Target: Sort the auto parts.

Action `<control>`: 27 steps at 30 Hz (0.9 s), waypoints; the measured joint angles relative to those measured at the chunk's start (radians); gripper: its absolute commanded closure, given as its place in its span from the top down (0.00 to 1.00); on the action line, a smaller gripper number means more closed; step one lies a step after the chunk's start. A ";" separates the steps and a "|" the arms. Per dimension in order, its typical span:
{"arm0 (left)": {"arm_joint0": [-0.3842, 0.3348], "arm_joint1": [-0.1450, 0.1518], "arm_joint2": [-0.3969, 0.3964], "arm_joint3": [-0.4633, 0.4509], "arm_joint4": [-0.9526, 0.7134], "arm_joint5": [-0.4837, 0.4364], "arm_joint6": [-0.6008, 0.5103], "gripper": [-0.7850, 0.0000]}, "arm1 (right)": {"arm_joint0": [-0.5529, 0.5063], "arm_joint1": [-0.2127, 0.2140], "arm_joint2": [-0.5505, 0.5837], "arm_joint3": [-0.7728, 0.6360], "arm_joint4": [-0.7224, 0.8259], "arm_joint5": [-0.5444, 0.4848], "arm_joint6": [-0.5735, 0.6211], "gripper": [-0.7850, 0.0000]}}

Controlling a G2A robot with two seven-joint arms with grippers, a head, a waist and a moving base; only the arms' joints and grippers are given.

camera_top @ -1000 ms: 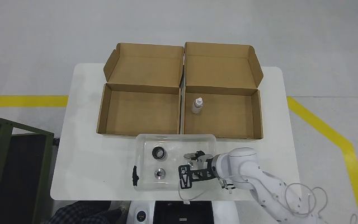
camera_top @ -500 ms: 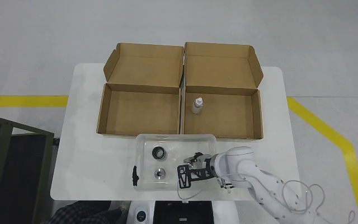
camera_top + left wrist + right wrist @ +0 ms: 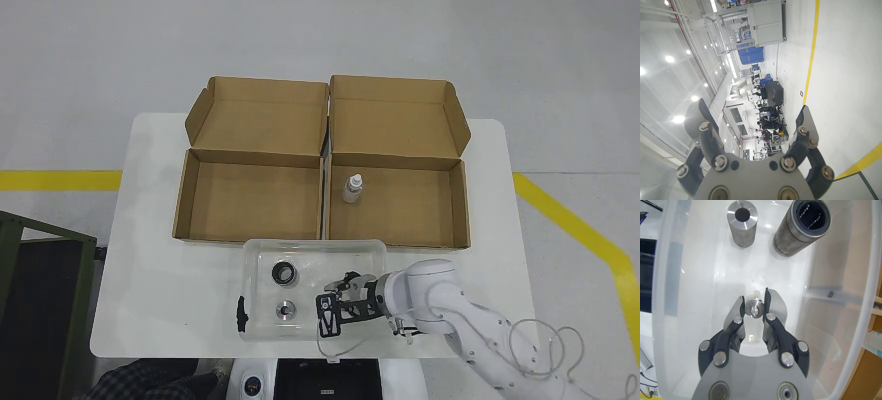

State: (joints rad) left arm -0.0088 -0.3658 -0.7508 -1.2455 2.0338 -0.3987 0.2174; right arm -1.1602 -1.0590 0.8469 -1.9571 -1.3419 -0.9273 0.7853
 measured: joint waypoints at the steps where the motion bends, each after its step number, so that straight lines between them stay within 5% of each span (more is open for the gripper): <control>1: 0.000 0.000 0.000 0.000 0.000 0.000 0.000 1.00 | -0.001 0.001 0.003 -0.002 0.007 -0.004 -0.007 0.00; 27: 0.000 0.000 0.000 0.000 0.000 0.000 0.000 1.00 | -0.062 0.047 0.236 -0.054 0.243 -0.063 -0.404 0.00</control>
State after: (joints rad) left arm -0.0088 -0.3658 -0.7508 -1.2455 2.0338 -0.3987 0.2174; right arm -1.2225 -1.0118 1.0832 -2.0116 -1.0988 -0.9900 0.3813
